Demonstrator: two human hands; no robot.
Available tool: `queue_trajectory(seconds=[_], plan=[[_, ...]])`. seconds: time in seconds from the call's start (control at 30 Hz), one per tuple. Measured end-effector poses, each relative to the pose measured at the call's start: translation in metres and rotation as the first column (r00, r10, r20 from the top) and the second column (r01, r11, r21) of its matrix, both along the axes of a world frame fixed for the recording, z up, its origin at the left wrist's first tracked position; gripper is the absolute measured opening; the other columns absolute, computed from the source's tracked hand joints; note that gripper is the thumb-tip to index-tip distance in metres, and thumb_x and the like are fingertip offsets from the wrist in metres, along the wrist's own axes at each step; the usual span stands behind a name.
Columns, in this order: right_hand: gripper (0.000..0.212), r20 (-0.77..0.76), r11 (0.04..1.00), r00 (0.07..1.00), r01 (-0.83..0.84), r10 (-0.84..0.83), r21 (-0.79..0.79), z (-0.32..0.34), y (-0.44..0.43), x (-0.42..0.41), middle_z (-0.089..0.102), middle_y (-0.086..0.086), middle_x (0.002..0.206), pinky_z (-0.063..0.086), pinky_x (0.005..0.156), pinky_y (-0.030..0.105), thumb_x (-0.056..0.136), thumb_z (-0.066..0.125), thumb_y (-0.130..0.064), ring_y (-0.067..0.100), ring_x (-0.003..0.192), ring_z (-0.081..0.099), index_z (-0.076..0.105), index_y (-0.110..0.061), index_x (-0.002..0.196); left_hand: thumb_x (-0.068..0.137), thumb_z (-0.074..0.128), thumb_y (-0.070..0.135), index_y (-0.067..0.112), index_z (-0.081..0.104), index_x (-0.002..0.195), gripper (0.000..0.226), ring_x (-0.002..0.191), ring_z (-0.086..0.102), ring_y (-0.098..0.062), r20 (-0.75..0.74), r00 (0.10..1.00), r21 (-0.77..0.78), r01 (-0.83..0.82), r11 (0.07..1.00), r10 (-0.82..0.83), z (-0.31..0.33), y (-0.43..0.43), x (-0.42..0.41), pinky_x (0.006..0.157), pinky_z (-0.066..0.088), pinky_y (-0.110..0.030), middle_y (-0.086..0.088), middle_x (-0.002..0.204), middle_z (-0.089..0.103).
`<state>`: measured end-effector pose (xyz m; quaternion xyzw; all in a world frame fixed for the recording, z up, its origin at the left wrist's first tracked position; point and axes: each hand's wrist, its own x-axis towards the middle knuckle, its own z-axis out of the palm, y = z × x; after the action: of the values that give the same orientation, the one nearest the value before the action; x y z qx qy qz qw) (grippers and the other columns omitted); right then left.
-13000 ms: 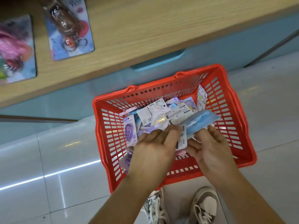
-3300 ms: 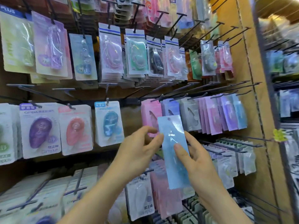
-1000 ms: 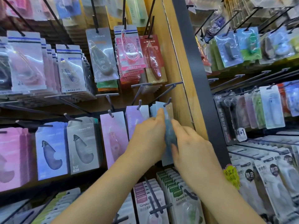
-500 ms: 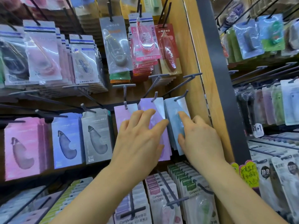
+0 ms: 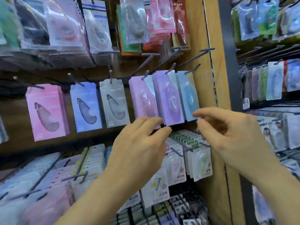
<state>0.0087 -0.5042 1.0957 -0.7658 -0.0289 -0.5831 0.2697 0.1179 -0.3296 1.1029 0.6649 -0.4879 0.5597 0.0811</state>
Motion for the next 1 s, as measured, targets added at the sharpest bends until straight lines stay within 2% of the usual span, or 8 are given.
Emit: queue_trajectory(seconds=[0.23,0.33,0.47,0.53,0.67,0.87,0.93,1.0], plan=[[0.01,-0.398,0.976,0.899,-0.214,0.181,-0.041,-0.062,0.099,-0.045,0.067,-0.013,0.073,0.041,0.055,0.01,0.087,0.067,-0.035,0.005,0.057,0.058,0.073,-0.033,0.094,0.086,0.053,0.021,0.017,0.073,0.099,0.024,0.083,0.063,-0.016,-0.297,0.925,-0.024,0.243,0.97,-0.239,-0.108,0.12,-0.039,0.073,0.05,-0.029,0.003,0.095,0.071],[0.018,-0.649,0.974,0.745,-0.225,0.155,-0.027,-0.116,0.14,-0.048,0.067,-0.013,0.075,0.048,0.063,0.018,0.089,0.06,-0.039,0.004,0.071,0.062,0.068,-0.039,0.105,0.088,0.049,0.025,0.018,0.074,0.1,0.028,0.08,0.064,-0.015,-0.496,0.852,0.051,0.222,0.974,-0.168,-0.166,0.176,-0.047,0.071,0.049,-0.026,0.005,0.092,0.071],[0.027,-0.887,0.979,0.45,-0.205,0.102,0.009,-0.223,0.184,-0.035,0.066,-0.018,0.085,0.053,0.074,0.026,0.094,0.059,-0.035,0.001,0.077,0.063,0.063,-0.038,0.121,0.085,0.048,0.024,0.017,0.075,0.096,0.03,0.078,0.068,-0.018,-0.696,0.718,0.152,0.171,0.973,-0.018,-0.263,0.239,-0.049,0.069,0.053,-0.028,0.003,0.089,0.072],[0.035,-0.948,0.98,0.304,-0.199,0.092,0.031,-0.282,0.199,-0.031,0.066,-0.019,0.093,0.053,0.081,0.026,0.094,0.06,-0.031,0.0,0.085,0.064,0.06,-0.034,0.128,0.083,0.046,0.025,0.017,0.075,0.093,0.032,0.075,0.069,-0.02,-0.793,0.606,0.202,0.154,0.967,0.069,-0.313,0.262,-0.05,0.063,0.056,-0.028,0.003,0.084,0.072],[0.048,-0.988,0.984,0.059,-0.119,0.143,0.136,-0.402,0.222,-0.038,0.064,0.0,0.125,0.042,0.081,0.02,0.092,0.063,-0.024,0.016,0.105,0.063,0.052,-0.026,0.138,0.078,0.044,0.025,0.019,0.075,0.09,0.034,0.073,0.071,-0.019,-0.916,0.349,0.259,0.134,0.957,0.2,-0.421,0.3,-0.056,0.059,0.057,-0.028,0.003,0.084,0.074],[0.062,-0.936,0.947,-0.142,0.069,0.321,0.314,-0.602,0.25,-0.064,0.059,0.003,0.133,0.041,0.084,0.019,0.089,0.067,-0.012,0.017,0.102,0.065,0.042,-0.019,0.146,0.072,0.054,0.02,0.025,0.075,0.088,0.027,0.076,0.069,-0.024,-0.899,0.024,0.439,0.047,0.897,0.438,-0.62,0.335,-0.082,0.06,0.055,-0.028,0.0,0.084,0.073],[0.066,-0.904,0.925,-0.203,0.13,0.376,0.356,-0.682,0.258,-0.072,0.061,0.012,0.134,0.049,0.092,0.033,0.087,0.069,-0.012,0.031,0.117,0.062,0.042,-0.02,0.146,0.071,0.053,0.02,0.024,0.075,0.088,0.027,0.079,0.069,-0.024,-0.867,-0.121,0.484,0.036,0.875,0.484,-0.698,0.342,-0.098,0.062,0.053,-0.027,0.001,0.086,0.073],[0.066,-0.893,0.92,-0.231,0.167,0.386,0.354,-0.761,0.263,-0.081,0.057,0.015,0.138,0.046,0.102,0.042,0.086,0.07,-0.01,0.034,0.122,0.058,0.042,-0.016,0.146,0.079,0.049,0.024,0.026,0.073,0.095,0.029,0.088,0.067,-0.023,-0.823,-0.283,0.504,0.032,0.863,0.492,-0.78,0.347,-0.114,0.071,0.051,-0.03,0.002,0.095,0.072]])
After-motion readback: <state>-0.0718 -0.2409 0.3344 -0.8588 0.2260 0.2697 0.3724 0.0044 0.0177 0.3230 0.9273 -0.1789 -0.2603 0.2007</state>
